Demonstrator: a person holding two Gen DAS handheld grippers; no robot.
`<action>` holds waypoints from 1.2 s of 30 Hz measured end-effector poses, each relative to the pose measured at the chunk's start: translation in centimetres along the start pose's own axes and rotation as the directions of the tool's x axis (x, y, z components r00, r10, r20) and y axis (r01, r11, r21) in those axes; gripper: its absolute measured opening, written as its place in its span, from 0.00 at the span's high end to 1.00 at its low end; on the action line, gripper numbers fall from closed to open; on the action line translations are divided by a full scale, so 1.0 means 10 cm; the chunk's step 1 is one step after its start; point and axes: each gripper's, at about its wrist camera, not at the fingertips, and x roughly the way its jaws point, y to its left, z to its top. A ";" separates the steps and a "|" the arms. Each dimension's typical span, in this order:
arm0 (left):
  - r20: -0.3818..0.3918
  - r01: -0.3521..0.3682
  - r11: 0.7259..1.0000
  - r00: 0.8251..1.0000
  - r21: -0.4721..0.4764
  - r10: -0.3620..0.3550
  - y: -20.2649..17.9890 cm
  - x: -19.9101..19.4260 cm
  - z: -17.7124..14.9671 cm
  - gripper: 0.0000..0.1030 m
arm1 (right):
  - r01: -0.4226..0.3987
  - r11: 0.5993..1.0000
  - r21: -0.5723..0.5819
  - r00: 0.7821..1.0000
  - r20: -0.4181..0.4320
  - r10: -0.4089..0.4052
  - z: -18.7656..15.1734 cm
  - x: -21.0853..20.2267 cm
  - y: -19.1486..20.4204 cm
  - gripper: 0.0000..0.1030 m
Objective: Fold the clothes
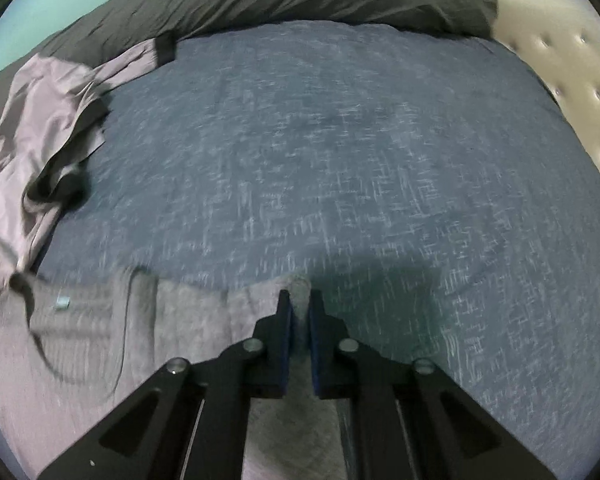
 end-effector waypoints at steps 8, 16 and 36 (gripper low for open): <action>-0.005 -0.002 1.000 1.000 0.005 0.002 0.01 -0.03 -0.03 1.00 | 0.027 0.999 0.022 1.000 -0.007 -0.027 0.10 0.27 -0.02 0.93; -0.010 -0.005 1.000 1.000 0.007 0.005 0.02 -0.03 -0.06 1.00 | -0.077 0.996 0.044 0.996 0.043 0.075 0.06 0.26 -0.13 0.90; 0.039 0.030 0.999 0.999 0.026 -0.031 -0.09 -0.34 0.04 0.93 | -0.301 0.939 0.166 0.938 0.227 0.261 -1.34 -0.90 -0.78 0.72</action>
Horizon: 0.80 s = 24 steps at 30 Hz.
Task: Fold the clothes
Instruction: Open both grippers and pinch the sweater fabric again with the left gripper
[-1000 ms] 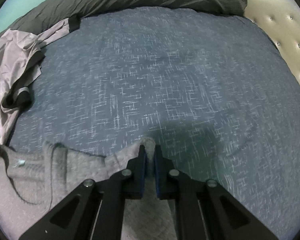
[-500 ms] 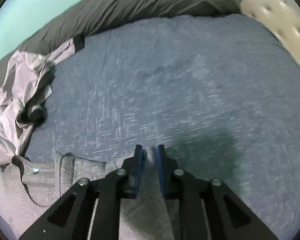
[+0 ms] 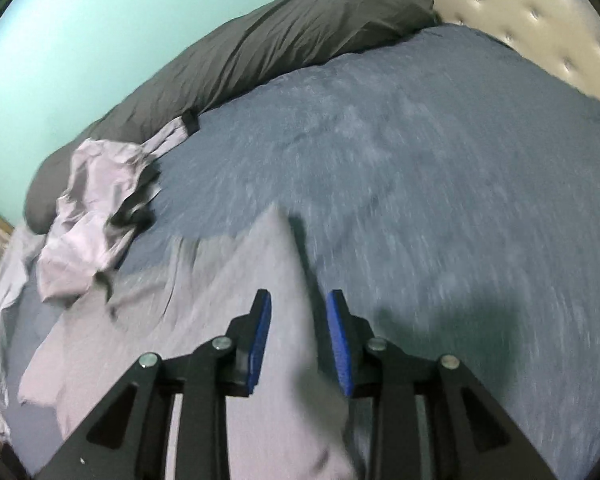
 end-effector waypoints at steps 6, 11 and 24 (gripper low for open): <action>-0.028 0.038 0.999 0.999 -0.023 -0.039 0.00 -0.02 -0.04 0.83 | -0.060 0.996 0.071 0.997 0.044 0.057 -0.66 -0.46 -0.17 0.72; -0.039 0.080 0.995 0.996 -0.054 -0.083 -0.06 -0.04 -0.10 0.79 | -0.119 0.989 0.089 0.992 0.054 0.115 -1.17 -0.69 -0.19 0.72; -0.145 0.041 0.990 0.988 -0.138 -0.061 -0.09 0.28 -0.18 0.72 | -0.266 0.951 0.158 0.959 0.146 0.244 -1.63 -0.97 -0.20 0.70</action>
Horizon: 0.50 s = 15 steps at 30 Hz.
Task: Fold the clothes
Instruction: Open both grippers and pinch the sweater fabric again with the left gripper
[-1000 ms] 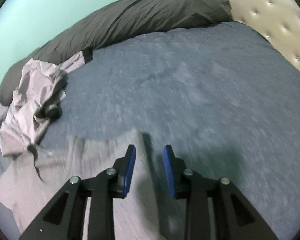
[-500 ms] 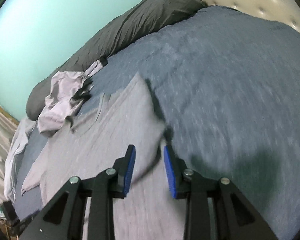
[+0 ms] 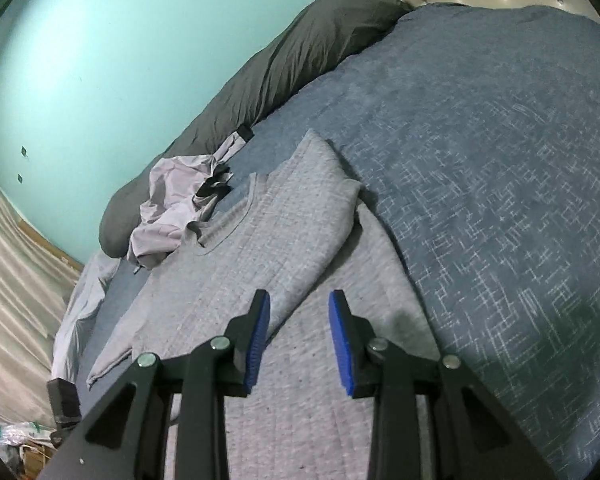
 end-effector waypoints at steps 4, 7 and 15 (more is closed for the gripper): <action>-0.007 0.019 0.999 1.000 -0.027 -0.019 -0.02 0.05 -0.03 0.84 | 0.005 1.000 0.019 1.000 -0.009 -0.005 -0.04 0.03 -0.09 0.70; -0.011 0.004 1.000 1.000 -0.020 -0.004 -0.06 0.07 -0.04 0.92 | 0.004 0.998 0.057 1.000 -0.012 -0.004 -0.07 0.04 -0.18 0.70; 0.052 0.004 0.999 0.999 0.041 -0.006 -0.27 -0.32 -0.05 0.95 | -0.012 0.998 0.059 1.000 -0.002 0.012 -0.06 0.02 -0.18 0.70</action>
